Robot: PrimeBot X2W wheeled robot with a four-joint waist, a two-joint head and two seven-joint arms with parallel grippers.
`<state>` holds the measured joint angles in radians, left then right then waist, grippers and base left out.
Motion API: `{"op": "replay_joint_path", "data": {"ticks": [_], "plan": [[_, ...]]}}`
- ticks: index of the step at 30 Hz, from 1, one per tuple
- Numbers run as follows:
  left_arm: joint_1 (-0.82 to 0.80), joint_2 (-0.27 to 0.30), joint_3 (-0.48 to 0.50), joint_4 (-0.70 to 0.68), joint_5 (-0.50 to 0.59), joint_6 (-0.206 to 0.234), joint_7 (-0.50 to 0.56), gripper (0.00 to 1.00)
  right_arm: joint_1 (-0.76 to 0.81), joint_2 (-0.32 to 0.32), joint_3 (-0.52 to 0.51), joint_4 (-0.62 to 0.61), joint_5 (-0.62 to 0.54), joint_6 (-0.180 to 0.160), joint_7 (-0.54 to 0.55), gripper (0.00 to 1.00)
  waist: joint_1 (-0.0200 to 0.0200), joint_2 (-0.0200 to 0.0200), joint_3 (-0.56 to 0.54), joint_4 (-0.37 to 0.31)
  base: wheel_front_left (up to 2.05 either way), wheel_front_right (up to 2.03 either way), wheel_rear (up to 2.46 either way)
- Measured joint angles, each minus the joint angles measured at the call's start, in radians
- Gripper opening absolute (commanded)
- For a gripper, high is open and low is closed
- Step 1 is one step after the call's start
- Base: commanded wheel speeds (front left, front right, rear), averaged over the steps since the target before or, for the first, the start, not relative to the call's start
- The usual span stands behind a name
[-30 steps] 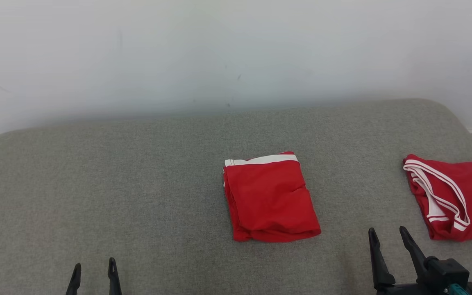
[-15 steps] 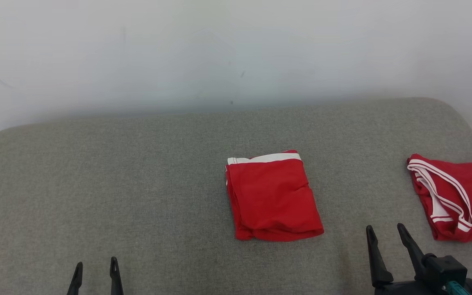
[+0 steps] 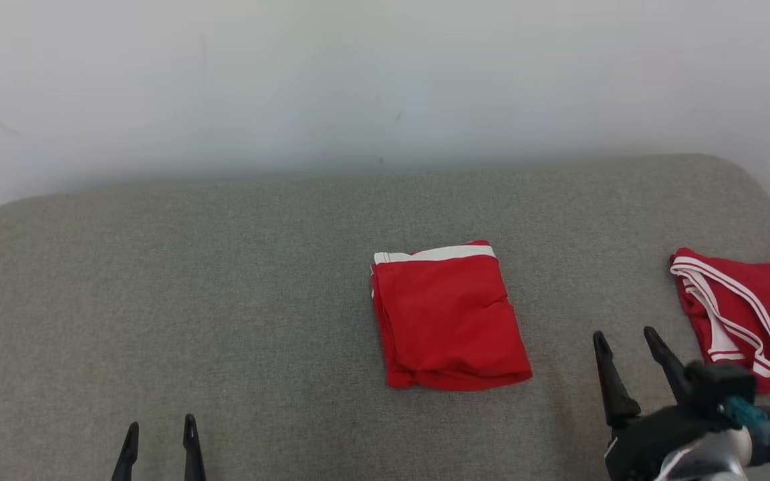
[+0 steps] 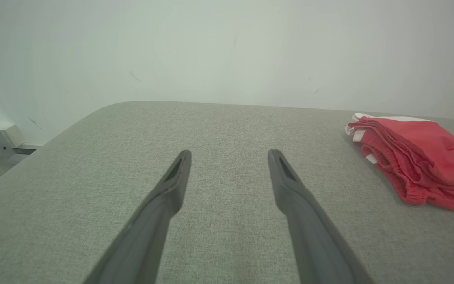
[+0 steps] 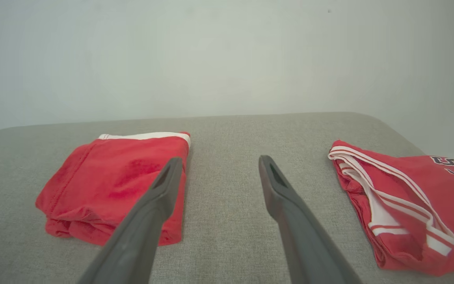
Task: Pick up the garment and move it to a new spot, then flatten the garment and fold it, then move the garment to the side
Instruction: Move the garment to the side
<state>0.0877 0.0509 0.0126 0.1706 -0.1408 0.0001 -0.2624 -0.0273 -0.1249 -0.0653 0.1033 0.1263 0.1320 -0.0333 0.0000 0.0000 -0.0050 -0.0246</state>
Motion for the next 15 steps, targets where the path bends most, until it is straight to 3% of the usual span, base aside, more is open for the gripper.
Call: {"op": "replay_joint_path", "data": {"ticks": [4, 10, 15], "plan": [[-0.006, 0.000, -0.010, -0.006, 0.000, 0.000, 0.000, 1.00, -0.087, -0.032, 0.032, 0.011, 0.051, 0.000, 0.248, 1.00, 0.0000, 0.0001, 0.013, 0.007, 0.00, 0.00, 0.00], [-0.031, 0.000, -0.038, -0.012, -0.003, 0.000, 0.000, 1.00, -0.233, -0.042, -0.009, 0.045, 0.099, 0.000, 0.621, 1.00, 0.0000, 0.0002, 0.044, 0.039, 0.00, 0.00, 0.00], [-0.042, 0.000, -0.067, -0.013, -0.015, 0.010, 0.000, 1.00, -0.335, -0.028, -0.039, 0.091, 0.060, 0.000, 0.777, 1.00, 0.0001, 0.0002, 0.078, 0.082, 0.00, 0.00, 0.00]]}}
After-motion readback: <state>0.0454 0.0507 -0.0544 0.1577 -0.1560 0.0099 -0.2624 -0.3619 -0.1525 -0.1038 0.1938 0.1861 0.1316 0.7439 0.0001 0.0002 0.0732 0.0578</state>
